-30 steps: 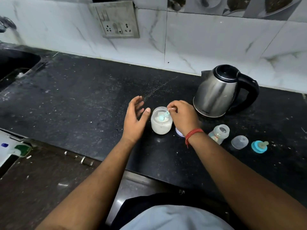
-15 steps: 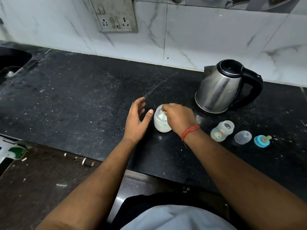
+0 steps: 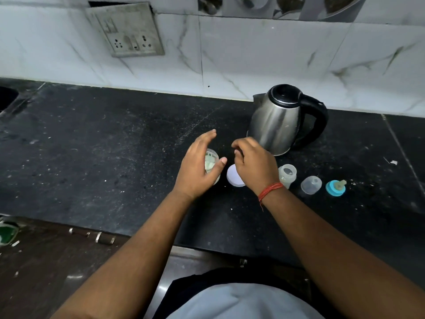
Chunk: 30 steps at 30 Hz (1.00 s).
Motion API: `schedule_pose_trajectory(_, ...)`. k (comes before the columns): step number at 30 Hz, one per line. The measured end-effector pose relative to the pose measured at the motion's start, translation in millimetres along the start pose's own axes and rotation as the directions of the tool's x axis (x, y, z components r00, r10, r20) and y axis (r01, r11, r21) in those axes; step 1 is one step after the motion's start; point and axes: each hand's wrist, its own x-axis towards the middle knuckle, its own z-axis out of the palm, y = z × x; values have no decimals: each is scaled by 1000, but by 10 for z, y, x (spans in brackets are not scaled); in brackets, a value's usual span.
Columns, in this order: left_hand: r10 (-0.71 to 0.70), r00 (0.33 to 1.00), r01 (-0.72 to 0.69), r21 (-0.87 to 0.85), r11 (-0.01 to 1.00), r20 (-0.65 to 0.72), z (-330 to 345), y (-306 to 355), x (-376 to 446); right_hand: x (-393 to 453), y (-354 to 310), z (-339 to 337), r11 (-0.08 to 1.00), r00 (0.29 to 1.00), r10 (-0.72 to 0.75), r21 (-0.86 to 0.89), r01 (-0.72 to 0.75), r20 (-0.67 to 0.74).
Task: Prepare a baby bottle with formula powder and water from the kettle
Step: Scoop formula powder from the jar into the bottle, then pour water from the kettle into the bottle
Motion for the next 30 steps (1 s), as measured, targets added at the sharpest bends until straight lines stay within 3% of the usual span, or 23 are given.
schedule_pose_trajectory(8, 66, 995, -63, -39, 997, 80, 453, 286, 177, -86, 472, -335, 999, 988, 40, 1, -41, -149)
schedule_pose_trajectory(15, -13, 940, 15, -2, 1000, 341, 973, 436, 230, -134, 1055, -616, 967, 946, 241, 138, -215, -216)
schedule_pose_trajectory(22, -103, 835, 122, 0, 992, 540, 1467, 460, 358, -102, 1537, -783, 876, 873, 442, 309, -370, -208)
schedule_pose_trajectory(26, -130, 817, 144, 20, 989, 562, 1626, 435, 390, 6, 1692, -806, 833, 844, 496, 385, -397, -203)
schedule_pose_trajectory(30, -149, 806, 193, -16, 981, 572, 1694, 399, 363, 190, 1804, -753, 724, 799, 588, 520, -453, -123)
